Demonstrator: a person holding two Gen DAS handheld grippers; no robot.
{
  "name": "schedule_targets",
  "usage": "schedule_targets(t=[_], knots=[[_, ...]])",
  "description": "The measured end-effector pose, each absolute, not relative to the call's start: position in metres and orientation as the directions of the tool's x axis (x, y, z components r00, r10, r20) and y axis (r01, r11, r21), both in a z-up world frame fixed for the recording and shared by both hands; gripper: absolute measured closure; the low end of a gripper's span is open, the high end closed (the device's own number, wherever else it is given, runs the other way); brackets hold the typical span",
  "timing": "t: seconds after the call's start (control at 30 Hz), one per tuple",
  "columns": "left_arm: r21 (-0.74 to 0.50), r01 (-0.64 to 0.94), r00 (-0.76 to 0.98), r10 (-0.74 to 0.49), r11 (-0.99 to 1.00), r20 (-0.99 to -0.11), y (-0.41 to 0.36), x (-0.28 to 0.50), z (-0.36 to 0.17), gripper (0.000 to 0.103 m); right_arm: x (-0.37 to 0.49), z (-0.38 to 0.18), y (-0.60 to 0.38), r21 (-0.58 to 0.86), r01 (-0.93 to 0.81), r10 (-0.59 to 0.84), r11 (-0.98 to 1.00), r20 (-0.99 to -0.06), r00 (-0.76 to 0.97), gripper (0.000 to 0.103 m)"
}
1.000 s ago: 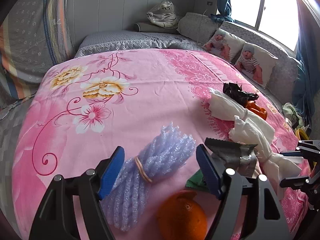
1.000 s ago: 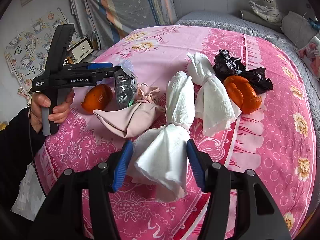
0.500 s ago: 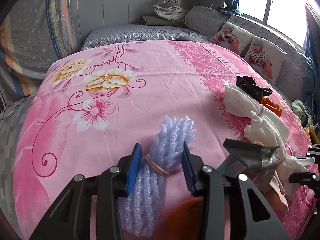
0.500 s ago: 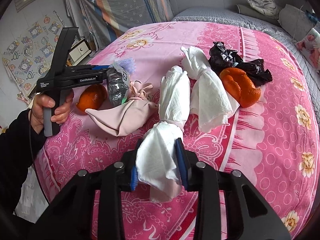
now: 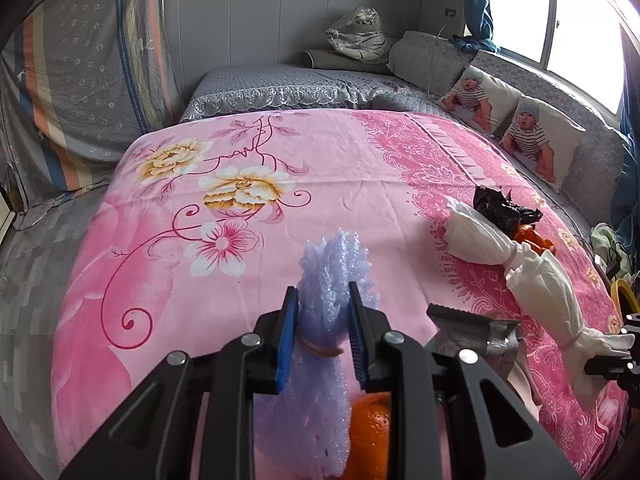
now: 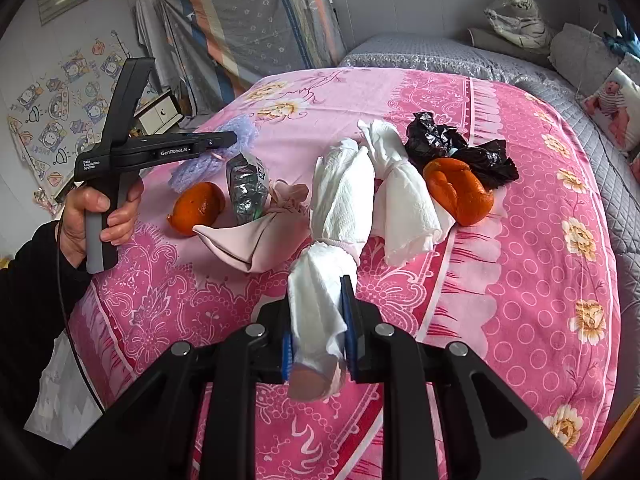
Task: Collect trash
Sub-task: 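Grasp the purple foam net with the left tool while the right tool grasps white tissue, then carry the foam net and white tissue over to the yellow bin with both tools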
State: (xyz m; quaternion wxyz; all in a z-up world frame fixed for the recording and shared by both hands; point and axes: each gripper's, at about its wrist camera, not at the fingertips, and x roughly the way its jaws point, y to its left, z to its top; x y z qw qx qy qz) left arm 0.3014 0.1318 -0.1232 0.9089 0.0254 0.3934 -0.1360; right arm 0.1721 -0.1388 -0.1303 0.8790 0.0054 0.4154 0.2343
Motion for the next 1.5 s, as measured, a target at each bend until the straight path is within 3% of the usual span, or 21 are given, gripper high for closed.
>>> schedule_targets(t=[0.67,1.5], knots=[[-0.048,0.288,0.673,-0.238,0.956,-0.701,0.1,0.279,-0.091,0.081,0.149,-0.118,-0.181,0.221,-0.352,0.4,0.91,-0.689,0.604,0.085],[-0.045,0.484,0.613,-0.375,0.874,-0.695,-0.039,0.27,-0.071,0.081,0.118,-0.114,-0.291,0.239,-0.145,0.27,0.96,-0.655,0.706,0.085]])
